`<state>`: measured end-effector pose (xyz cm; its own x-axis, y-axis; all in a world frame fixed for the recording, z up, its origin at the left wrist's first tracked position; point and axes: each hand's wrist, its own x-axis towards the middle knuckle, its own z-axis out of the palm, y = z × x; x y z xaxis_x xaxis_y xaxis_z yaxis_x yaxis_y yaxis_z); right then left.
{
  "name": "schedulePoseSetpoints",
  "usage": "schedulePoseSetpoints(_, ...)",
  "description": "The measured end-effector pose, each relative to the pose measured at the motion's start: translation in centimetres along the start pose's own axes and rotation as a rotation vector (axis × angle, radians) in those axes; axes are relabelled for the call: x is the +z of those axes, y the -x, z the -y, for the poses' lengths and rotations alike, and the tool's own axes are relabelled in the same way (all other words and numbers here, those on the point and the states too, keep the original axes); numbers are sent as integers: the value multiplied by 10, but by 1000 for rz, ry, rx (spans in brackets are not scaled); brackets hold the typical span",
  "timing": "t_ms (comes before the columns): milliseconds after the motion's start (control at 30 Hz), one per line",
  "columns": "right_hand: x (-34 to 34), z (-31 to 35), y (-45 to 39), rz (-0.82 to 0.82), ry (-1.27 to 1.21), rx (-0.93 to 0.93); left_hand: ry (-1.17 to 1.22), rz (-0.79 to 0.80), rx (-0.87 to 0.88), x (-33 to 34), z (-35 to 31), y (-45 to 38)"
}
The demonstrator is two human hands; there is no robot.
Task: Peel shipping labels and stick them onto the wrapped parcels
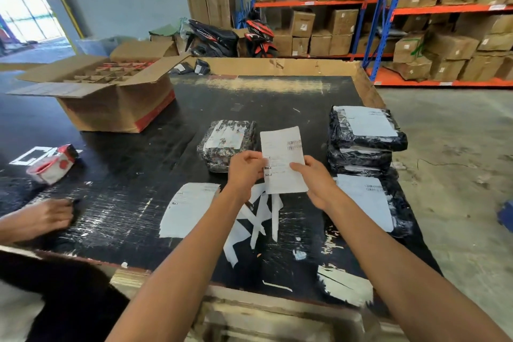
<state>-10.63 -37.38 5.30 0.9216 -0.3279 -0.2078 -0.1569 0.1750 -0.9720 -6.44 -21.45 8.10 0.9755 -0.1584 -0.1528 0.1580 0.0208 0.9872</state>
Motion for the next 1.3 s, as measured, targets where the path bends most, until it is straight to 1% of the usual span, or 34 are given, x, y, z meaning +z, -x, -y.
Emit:
schedulePoseSetpoints(67, 0, -4, -5, 0, 49, -27, -39, -45, 32, -2, 3, -1)
schedulePoseSetpoints(167, 6, -5, -12, -42, 171, -129, -80, -114, 88, -8, 4, -7)
schedulePoseSetpoints(233, 12, -3, -17, -42, 203, -171, -135, -155, 119, -17, 0, -14)
schedulePoseSetpoints(433, 42, 14, -42, 11, 249, -221, -188, -158, 154, -53, -25, -48)
schedulePoseSetpoints(633, 94, 34, -74, 31, 249, -235, -255, -182, 195, -94, -48, -95)
schedulePoseSetpoints(767, 121, 38, -93, 35, 318, -217, -287, -198, 155, -117, -54, -127)
schedulePoseSetpoints(900, 138, 36, -102, -3, 414, -211, -291, -175, 101, -131, -46, -151)
schedulePoseSetpoints(1067, 146, 33, -106, -62, 549, -223, -291, -108, 84, -138, -36, -167)
schedulePoseSetpoints(1167, 147, 31, -104, -91, 625, -242, -290, -57, 116, -142, -27, -171)
schedulePoseSetpoints(1300, 149, 28, -104, -126, 712, -283, -296, 1, 217, -145, -19, -168)
